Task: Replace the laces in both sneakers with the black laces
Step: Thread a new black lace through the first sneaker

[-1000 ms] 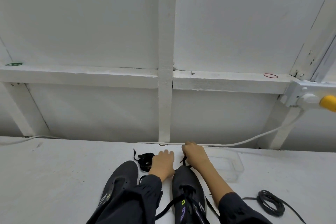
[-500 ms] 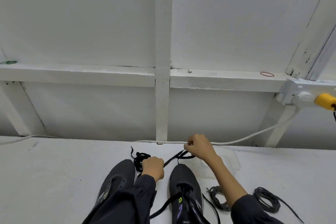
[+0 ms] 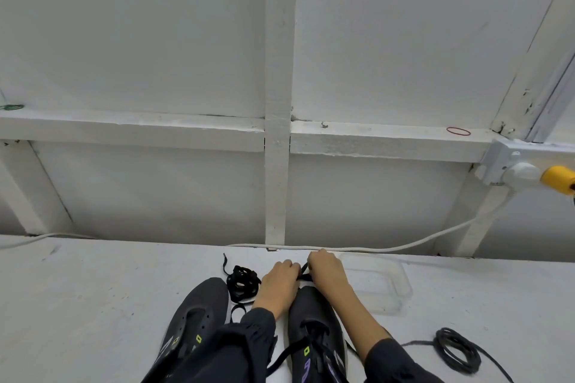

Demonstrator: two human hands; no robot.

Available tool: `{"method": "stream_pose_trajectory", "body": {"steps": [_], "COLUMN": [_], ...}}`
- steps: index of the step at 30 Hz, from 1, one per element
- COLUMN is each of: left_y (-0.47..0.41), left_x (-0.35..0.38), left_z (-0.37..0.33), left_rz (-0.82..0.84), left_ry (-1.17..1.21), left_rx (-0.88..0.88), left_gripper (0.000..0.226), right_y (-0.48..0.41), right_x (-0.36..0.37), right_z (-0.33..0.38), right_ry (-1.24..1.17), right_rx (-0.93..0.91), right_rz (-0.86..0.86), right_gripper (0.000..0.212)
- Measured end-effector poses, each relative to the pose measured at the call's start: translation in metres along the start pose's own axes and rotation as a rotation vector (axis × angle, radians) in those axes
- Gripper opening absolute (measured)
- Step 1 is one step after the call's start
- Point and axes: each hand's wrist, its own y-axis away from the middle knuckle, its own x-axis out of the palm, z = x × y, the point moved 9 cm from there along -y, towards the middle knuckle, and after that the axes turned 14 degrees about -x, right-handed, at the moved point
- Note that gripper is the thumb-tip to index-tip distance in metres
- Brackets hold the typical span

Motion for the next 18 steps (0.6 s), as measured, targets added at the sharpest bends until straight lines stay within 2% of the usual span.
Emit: {"method": "stream_pose_trajectory", "body": {"steps": [3,6,9,12,15,18], "left_y": [-0.001,-0.005,-0.009,-0.008,0.002,0.016], "left_x": [0.0,0.003,0.006,0.006,-0.001,-0.021], "left_z": [0.009,0.022,0.031,0.038,0.043,0.038], "left_rz": [-0.015,0.036,0.172,0.313,0.426,0.425], "left_ry": [0.109,0.217,0.326,0.447,0.787,1.03], "left_rx": [-0.072,-0.151,-0.209,-0.236,-0.284,-0.238], "left_gripper": [0.023,0.03,0.039,0.038,0.025,0.017], "right_y": [0.001,0.002,0.003,0.006,0.015,0.037], "right_x": [0.003,0.005,0.001,-0.018,-0.044,-0.071], "right_z": [-0.001,-0.003,-0.003,-0.01,-0.021,-0.023], "right_ry": [-0.009,-0.029,-0.047,-0.216,-0.486,-0.811], "right_rx": [0.01,-0.007,-0.022,0.013,0.06,0.075], "right_rz": [0.0,0.0,-0.035,-0.179,-0.362,-0.508], "right_gripper": [0.03,0.036,0.027,0.006,0.008,0.007]}}
